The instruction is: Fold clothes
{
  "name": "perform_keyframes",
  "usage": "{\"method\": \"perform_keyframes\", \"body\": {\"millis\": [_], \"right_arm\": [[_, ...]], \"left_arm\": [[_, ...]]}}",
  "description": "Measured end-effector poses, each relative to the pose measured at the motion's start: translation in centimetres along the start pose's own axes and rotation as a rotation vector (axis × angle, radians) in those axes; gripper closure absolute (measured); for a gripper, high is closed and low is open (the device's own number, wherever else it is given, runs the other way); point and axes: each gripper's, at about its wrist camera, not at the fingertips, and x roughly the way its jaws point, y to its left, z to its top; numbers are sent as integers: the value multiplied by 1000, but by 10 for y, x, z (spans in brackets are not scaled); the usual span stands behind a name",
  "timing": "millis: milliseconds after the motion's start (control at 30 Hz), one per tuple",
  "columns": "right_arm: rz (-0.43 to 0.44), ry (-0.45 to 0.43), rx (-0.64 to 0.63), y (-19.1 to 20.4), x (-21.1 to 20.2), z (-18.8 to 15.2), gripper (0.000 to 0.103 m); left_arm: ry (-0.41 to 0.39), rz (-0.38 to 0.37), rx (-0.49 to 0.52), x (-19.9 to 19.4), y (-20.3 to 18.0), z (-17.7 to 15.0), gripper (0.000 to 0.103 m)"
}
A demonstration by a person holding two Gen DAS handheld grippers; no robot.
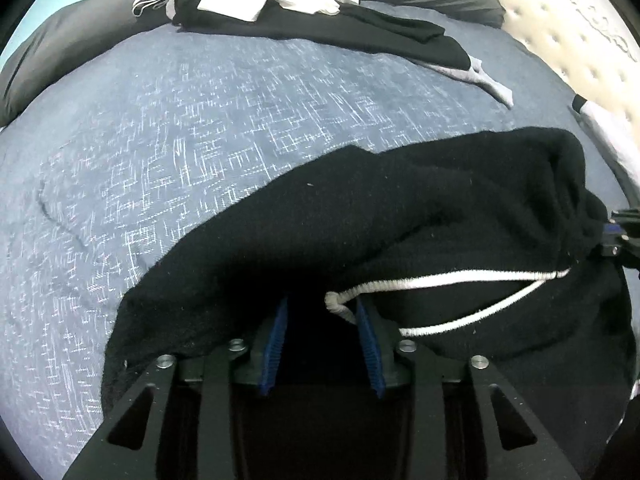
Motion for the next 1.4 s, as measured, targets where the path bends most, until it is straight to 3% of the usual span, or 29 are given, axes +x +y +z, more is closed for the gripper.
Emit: {"method": "perform_keyframes", "body": {"millis": [167, 467, 700, 1067, 1233, 1400], "right_arm": [[1, -4, -9, 2, -4, 0, 98], [13, -73, -66, 14, -44, 10, 98], [32, -161, -69, 24, -79, 53, 98], [45, -256, 70, -13, -85, 149, 98], [44, -267, 141, -33, -67, 181, 98], [16, -217, 215, -55, -21, 205, 98]], "left_arm": [[-23, -26, -27, -13, 9, -2, 90], [-204, -89, -8, -104, 7, -11, 92], [-305, -90, -23, -153, 16, 26, 92], [-288, -102, -117, -145, 48, 121, 93], [-244, -85, -151, -115, 60, 154, 93], [-176, -56, -183, -66, 75, 174, 93]]}}
